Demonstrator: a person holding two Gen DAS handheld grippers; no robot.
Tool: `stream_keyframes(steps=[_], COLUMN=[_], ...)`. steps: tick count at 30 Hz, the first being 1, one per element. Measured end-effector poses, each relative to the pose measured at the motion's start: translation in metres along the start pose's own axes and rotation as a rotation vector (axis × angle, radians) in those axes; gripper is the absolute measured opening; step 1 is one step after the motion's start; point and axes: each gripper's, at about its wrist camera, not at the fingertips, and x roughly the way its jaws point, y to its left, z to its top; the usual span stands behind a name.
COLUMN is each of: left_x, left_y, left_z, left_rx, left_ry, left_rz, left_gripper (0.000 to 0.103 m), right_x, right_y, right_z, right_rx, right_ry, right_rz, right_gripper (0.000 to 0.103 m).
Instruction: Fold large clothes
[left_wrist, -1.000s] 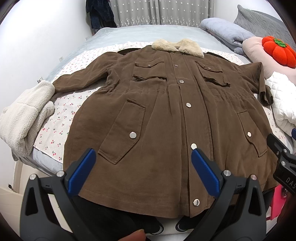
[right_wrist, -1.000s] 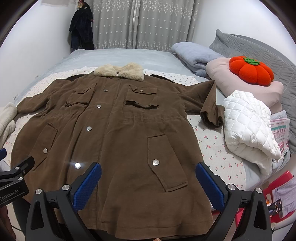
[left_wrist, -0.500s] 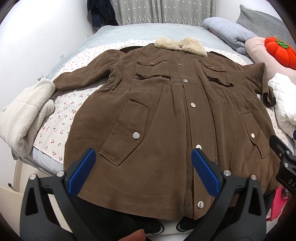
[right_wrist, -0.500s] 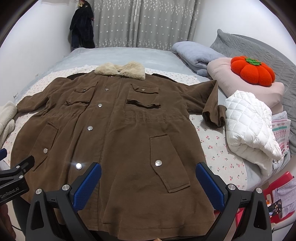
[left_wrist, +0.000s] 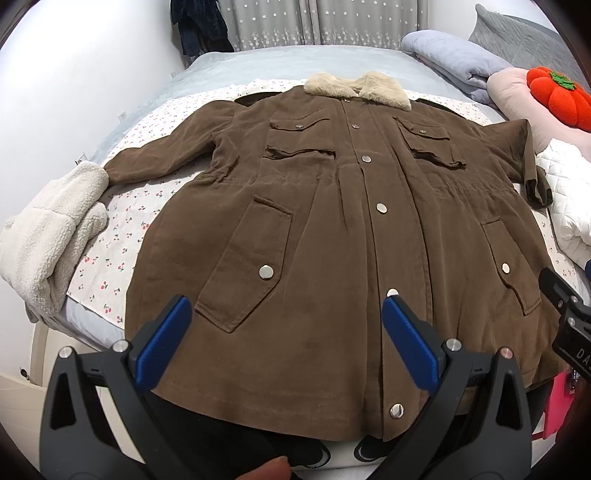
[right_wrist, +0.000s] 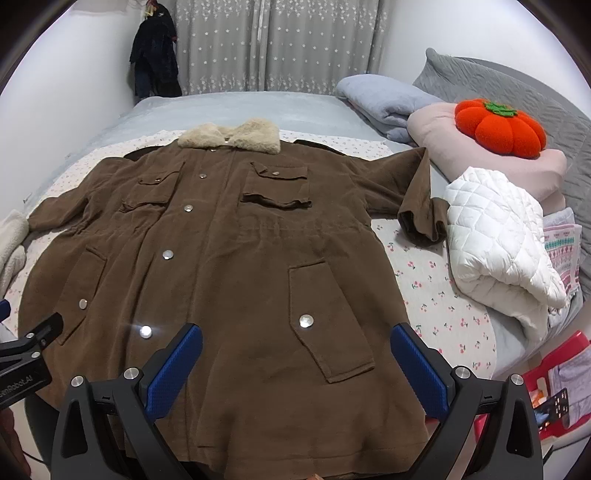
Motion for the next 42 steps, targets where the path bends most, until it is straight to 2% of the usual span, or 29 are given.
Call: stream_keyframes(steps=[13, 21, 25, 27, 30, 34, 36, 39, 42], left_x=[0.021, 0.045, 0.056, 0.061, 0.070, 0.081, 0.084, 0.092, 0.107], left_y=[0.002, 0.001, -0.004, -0.004, -0.001, 0.001, 0.000, -0.006, -0.010], left_z=[0.008, 0.020, 0.032, 0.038, 0.047, 0.056, 0.059, 0.062, 0.066], left_rx=[-0.028, -0.044, -0.017, -0.015, -0.052, -0.119, -0.121, -0.107, -0.107], left_ry=[0.010, -0.007, -0.006, 0.001, 0.004, 0.016, 0.001, -0.010, 0.036], left_rz=[0.007, -0.085, -0.083, -0.094, -0.152, -0.236, -0.240, -0.214, -0.204], left_gripper=[0.103, 0.102, 0.102, 0.103, 0.103, 0.102, 0.102, 0.102, 0.102], right_x=[0.022, 0.048, 0.073, 0.085, 0.108, 0.137, 0.151, 0.178, 0.204], right_y=[-0.013, -0.041, -0.072, -0.095, -0.130, -0.158, -0.169, -0.178, -0.178], right_z=[0.007, 0.019, 0.029, 0.038, 0.055, 0.075, 0.083, 0.096, 0.103], right_rx=[-0.014, -0.040, -0.057, -0.031, 0.019, 0.031, 0.053, 0.081, 0.076], right_ry=[-0.002, -0.006, -0.009, -0.014, -0.052, -0.126, -0.141, -0.127, -0.083], right_rz=[-0.003, 0.031, -0.047, -0.017, 0.085, 0.068, 0.095, 0.124, 0.087], right_gripper=[0.103, 0.103, 0.103, 0.103, 0.103, 0.103, 0.101, 0.092, 0.074])
